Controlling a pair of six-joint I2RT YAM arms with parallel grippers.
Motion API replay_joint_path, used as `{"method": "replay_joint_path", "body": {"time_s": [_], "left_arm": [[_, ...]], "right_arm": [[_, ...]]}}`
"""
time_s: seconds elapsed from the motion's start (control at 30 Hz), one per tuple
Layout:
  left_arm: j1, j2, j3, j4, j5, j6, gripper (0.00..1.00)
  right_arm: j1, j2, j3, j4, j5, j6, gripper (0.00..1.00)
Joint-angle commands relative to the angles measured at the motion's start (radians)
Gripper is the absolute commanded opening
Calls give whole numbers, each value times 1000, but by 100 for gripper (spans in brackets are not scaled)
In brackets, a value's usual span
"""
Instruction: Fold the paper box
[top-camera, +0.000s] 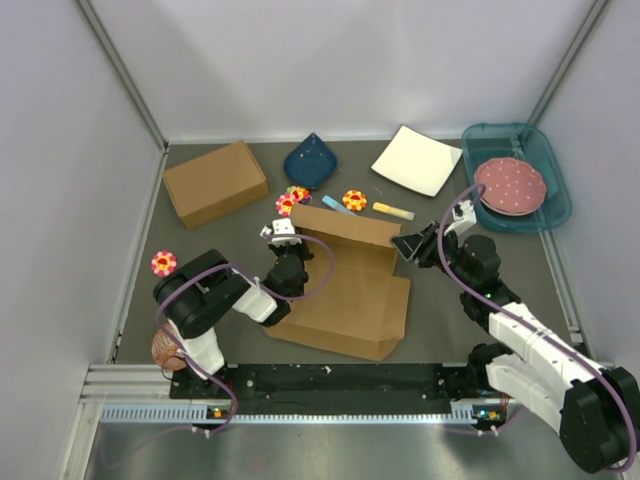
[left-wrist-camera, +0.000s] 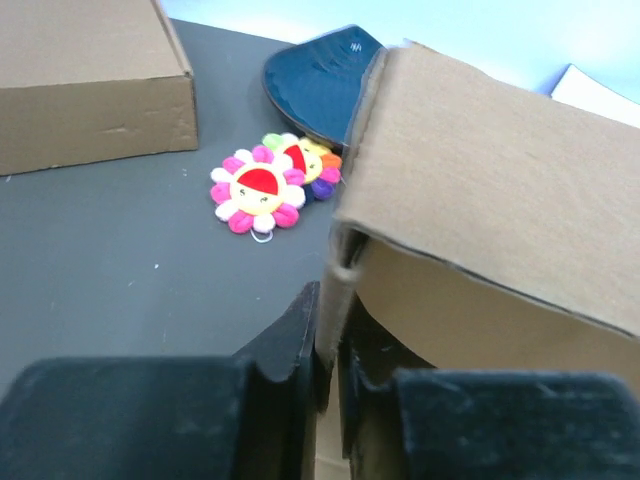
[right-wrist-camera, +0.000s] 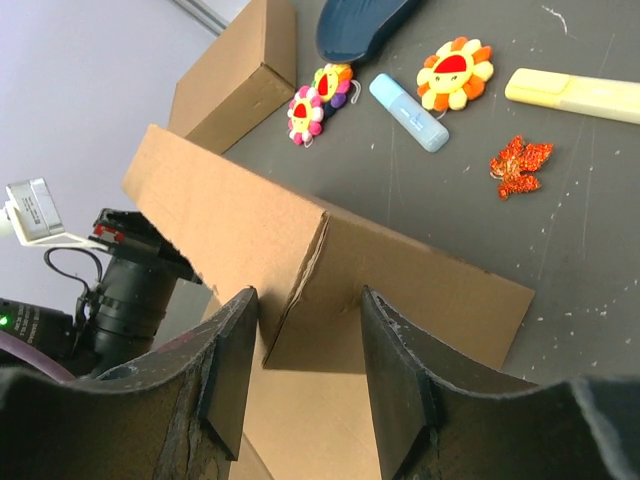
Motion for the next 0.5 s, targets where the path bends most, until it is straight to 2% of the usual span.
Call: {"method": "replay_joint_path", "body": {"time_s": [0.0, 0.37, 0.47], "left_arm": [[-4, 23, 37, 23, 11, -38, 0], [-6, 12, 14, -10, -15, -22, 0], [-6, -11, 6, -63, -30, -42, 18]], "right_arm": [[20, 27, -12, -12, -35, -9, 46], [20, 52, -3, -1, -30, -11, 46], [20, 58, 0, 1, -27, -11, 46]]}}
